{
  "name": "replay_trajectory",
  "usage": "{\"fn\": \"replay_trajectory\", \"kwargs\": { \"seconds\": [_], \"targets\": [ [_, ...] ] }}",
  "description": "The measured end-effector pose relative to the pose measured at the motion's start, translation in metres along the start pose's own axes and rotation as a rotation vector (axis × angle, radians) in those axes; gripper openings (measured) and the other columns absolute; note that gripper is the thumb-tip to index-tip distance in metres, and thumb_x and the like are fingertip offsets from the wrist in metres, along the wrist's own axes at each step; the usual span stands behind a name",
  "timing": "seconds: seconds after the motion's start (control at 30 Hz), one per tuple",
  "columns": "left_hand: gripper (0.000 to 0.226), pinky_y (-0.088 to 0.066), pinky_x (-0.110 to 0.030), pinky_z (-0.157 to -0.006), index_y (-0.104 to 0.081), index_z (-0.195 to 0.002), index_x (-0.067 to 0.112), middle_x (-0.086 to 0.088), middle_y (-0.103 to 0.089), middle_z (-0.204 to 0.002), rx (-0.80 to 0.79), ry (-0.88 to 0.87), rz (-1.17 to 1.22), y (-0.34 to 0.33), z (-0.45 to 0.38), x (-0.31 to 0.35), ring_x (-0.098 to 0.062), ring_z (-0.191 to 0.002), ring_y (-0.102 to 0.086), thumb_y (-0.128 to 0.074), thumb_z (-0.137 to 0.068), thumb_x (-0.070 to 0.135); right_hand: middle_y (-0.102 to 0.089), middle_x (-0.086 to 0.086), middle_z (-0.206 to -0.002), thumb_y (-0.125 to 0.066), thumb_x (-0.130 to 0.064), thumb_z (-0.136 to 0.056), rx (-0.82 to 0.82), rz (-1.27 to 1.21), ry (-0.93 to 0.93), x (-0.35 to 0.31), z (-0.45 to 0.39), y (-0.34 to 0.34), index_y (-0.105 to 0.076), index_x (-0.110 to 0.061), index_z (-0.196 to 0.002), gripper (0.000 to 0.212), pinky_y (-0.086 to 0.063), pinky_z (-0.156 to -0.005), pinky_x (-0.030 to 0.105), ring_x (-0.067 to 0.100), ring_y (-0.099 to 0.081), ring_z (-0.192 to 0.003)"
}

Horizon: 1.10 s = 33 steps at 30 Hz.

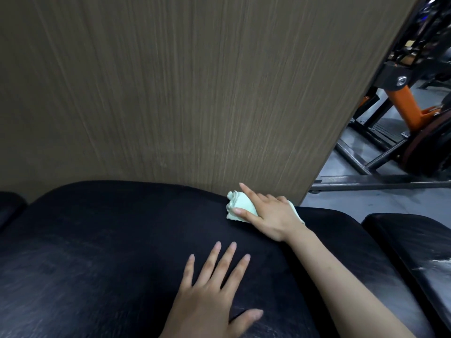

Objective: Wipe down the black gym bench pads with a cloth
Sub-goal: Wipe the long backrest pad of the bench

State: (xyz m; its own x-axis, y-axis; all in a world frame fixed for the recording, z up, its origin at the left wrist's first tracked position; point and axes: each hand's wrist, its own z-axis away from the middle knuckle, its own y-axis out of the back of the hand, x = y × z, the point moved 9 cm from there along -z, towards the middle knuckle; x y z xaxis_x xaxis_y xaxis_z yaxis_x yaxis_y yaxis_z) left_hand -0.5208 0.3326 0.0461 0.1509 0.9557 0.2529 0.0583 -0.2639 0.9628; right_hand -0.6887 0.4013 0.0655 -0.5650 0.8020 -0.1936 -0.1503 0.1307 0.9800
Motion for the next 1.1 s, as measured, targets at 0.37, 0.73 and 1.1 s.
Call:
{"fn": "replay_trajectory", "kwargs": {
  "seconds": [0.37,0.73,1.1],
  "targets": [
    [0.076,-0.028,-0.049,-0.105,-0.041,-0.139,0.031,0.006,-0.035,-0.148,-0.065,0.136,-0.076,0.03,0.013,-0.061,-0.017,-0.137,-0.03,-0.012,-0.085,0.077,-0.041,-0.008,-0.14,0.006,-0.087,-0.064,0.0,-0.017,-0.025,-0.036,-0.001,-0.008,0.007,-0.039,-0.149,0.098,-0.017,-0.111,0.042,0.019,-0.035,-0.129],
    [0.086,0.013,-0.043,-0.112,0.012,-0.143,0.044,0.017,0.023,-0.151,-0.069,0.21,-0.026,0.051,0.046,-0.116,-0.006,-0.136,0.029,0.005,-0.067,0.083,-0.042,-0.003,-0.142,-0.008,-0.056,-0.096,-0.017,-0.042,-0.083,-0.058,-0.021,-0.009,0.0,-0.037,-0.151,0.058,-0.021,-0.108,0.042,0.021,-0.037,-0.13],
    [0.081,0.019,-0.043,-0.11,0.008,-0.145,0.043,0.016,0.023,-0.152,-0.056,0.214,0.023,0.049,0.048,-0.121,-0.006,-0.136,0.03,-0.004,-0.073,0.08,-0.041,0.003,-0.144,-0.011,-0.053,-0.098,0.002,0.03,-0.044,-0.11,-0.057,-0.02,0.003,-0.033,-0.151,0.058,-0.023,-0.107,0.047,0.027,-0.038,-0.13]
  ]
}}
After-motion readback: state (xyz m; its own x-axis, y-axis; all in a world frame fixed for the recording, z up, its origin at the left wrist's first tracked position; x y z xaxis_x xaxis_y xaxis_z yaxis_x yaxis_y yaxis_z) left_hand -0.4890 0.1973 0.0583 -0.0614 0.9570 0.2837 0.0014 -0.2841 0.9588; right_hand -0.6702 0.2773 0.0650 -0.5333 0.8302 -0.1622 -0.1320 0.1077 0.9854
